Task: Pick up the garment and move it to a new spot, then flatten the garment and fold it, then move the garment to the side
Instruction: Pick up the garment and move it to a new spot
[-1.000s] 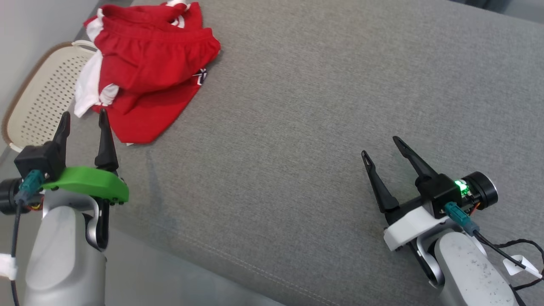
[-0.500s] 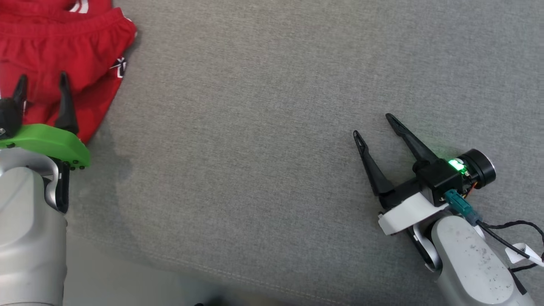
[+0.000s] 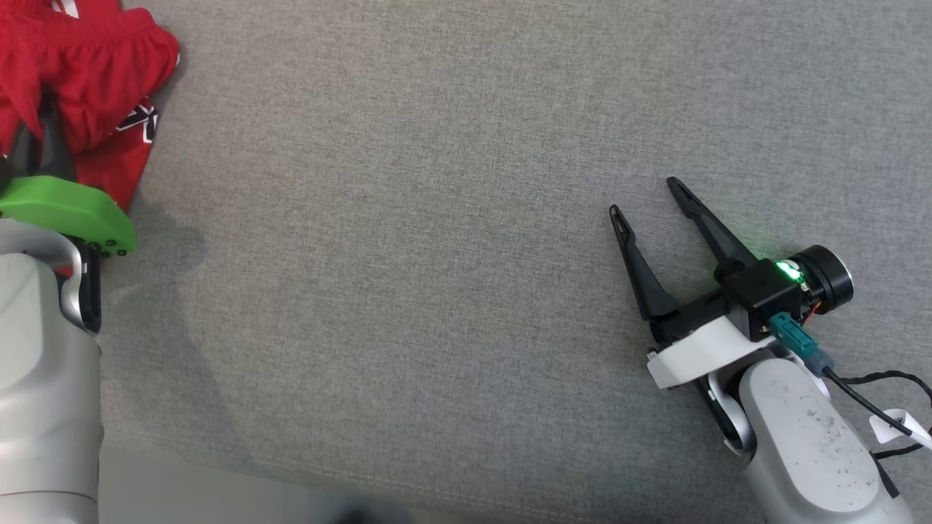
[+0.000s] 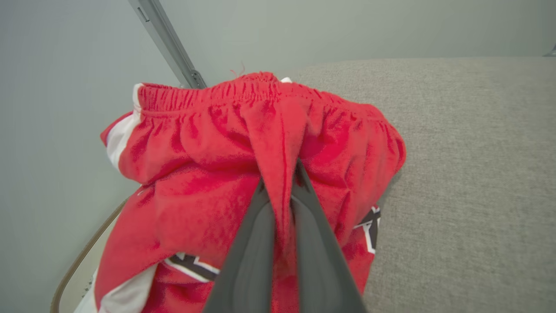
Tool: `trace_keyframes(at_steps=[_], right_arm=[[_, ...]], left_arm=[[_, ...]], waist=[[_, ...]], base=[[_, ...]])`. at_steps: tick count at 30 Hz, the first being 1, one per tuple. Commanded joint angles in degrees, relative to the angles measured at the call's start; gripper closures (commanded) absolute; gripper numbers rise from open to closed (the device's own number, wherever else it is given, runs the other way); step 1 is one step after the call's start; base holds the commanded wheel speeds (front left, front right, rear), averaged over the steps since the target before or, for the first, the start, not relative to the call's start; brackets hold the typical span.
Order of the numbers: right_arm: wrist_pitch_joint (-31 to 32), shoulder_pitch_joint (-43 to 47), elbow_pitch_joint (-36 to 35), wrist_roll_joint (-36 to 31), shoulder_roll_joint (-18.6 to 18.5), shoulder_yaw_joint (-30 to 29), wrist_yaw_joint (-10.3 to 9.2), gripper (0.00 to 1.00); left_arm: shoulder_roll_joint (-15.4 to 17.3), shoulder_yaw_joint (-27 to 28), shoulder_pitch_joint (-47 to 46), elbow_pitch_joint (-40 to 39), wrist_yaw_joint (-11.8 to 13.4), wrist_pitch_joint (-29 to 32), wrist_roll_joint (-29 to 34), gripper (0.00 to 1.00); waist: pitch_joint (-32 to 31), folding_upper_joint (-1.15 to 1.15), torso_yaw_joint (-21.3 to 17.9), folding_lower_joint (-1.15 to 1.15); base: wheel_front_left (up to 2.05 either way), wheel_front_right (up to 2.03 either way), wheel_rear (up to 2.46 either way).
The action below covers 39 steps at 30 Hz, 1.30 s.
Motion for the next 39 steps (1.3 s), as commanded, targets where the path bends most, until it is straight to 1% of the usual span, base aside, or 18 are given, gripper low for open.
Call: trace_keyframes(at_steps=[1, 5, 10, 14, 17, 19, 24, 27, 28, 32, 35, 36, 37, 38, 39], right_arm=[[0.47, 1.42, 1.9, 0.09, -0.62, -0.53, -0.22, 0.0], [0.34, 1.84, 2.45, 0.3, 1.19, -0.52, -0.16, 0.0], [0.32, 2.84, 3.14, 0.91, 3.48, -1.67, -0.16, 0.0], [0.31, 4.89, 3.89, 1.48, 5.0, -2.64, -0.16, 0.0], [0.29, 6.11, 3.59, 1.15, 5.83, -3.53, -0.16, 0.0], [0.28, 6.79, 3.5, 1.81, 6.33, -4.33, -0.16, 0.0], [0.28, 7.79, 3.68, 2.06, 6.82, -3.64, -0.16, 0.0], [0.28, 8.35, 3.78, 2.39, 6.82, -3.78, -0.16, 0.0], [0.28, 8.75, 3.78, 3.04, 6.89, -3.48, -0.16, 0.0], [0.28, 9.26, 3.28, 4.4, 6.84, -3.34, -0.16, 0.0], [0.28, 9.85, 3.07, 4.71, 6.92, -3.89, -0.16, 0.0], [0.28, 9.85, 2.96, 4.71, 6.92, -4.07, -0.16, 0.0], [0.28, 9.91, 2.88, 4.71, 6.91, -4.26, -0.16, 0.0], [0.28, 10.15, 2.79, 4.76, 6.9, -4.42, -0.16, 0.0], [0.28, 10.3, 2.79, 4.96, 6.92, -4.41, -0.16, 0.0]], left_arm=[[0.41, -0.83, 0.47, -1.38, -0.55, 0.02, 1.05, 1.0], [1.32, -2.32, 0.02, -6.19, -1.34, -0.01, 2.05, 1.0], [1.13, -6.79, -1.01, -13.66, -1.76, 0.0, 1.88, 1.0], [0.48, -12.25, -0.11, -18.06, -1.79, 0.0, 0.02, 1.0], [-0.47, -16.24, 2.06, -20.41, -1.78, 0.0, -1.9, 1.0], [-1.52, -17.91, 3.06, -21.53, -1.73, 0.0, -3.08, 1.0], [-4.2, -22.24, 6.69, -22.09, -1.72, 0.0, -4.87, 1.0], [-5.94, -25.44, 8.44, -21.67, -1.72, 0.0, -5.66, 1.0], [-7.05, -26.79, 9.28, -21.35, -1.72, -0.01, -5.93, 1.0], [-10.01, -31.13, 11.48, -19.32, -1.72, -0.01, -6.59, 1.0], [-11.36, -32.7, 13.02, -17.97, -1.72, 0.0, -6.94, 1.0], [-11.75, -32.38, 13.76, -17.5, -1.69, 0.0, -7.06, 1.0], [-11.97, -32.44, 14.41, -16.84, -1.65, 0.0, -6.88, 0.92], [-12.18, -32.75, 15.11, -16.04, -1.66, 0.0, -6.55, 0.4], [-12.37, -32.52, 15.42, -15.73, -1.59, -0.01, -6.42, 0.0]], waist=[[-1.49, 0.0, -0.4, -0.01], [-4.66, 0.0, -1.81, -0.01], [-9.33, 0.0, -5.07, -0.01], [-12.77, 0.0, -8.94, -0.01], [-14.98, 0.0, -12.86, -0.01], [-15.79, 0.0, -15.53, -0.01], [-17.51, 0.0, -22.96, -0.01], [-17.94, 0.0, -26.23, -0.01], [-18.03, 0.0, -27.67, -0.01], [-18.06, 0.0, -30.52, -0.01], [-18.03, 0.0, -31.15, -0.01], [-18.06, 0.0, -31.11, -0.01], [-18.11, 0.0, -30.98, -0.01], [-18.17, 0.0, -30.63, -0.01], [-18.2, 0.0, -30.24, -0.01]], base=[[0.0, 0.0, 0.0], [0.0, 0.0, 0.0], [0.0, 0.0, 0.0], [0.0, 0.0, 0.0], [0.0, 0.0, 0.0], [0.0, 0.0, 0.0], [0.0, 0.0, 0.0], [0.0, 0.0, 0.0], [0.0, 0.0, 0.0], [0.0, 0.0, 0.0], [0.0, 0.0, 0.0], [0.0, 0.0, 0.0], [0.0, 0.0, 0.0], [0.0, 0.0, 0.0], [0.0, 0.0, 0.0]])
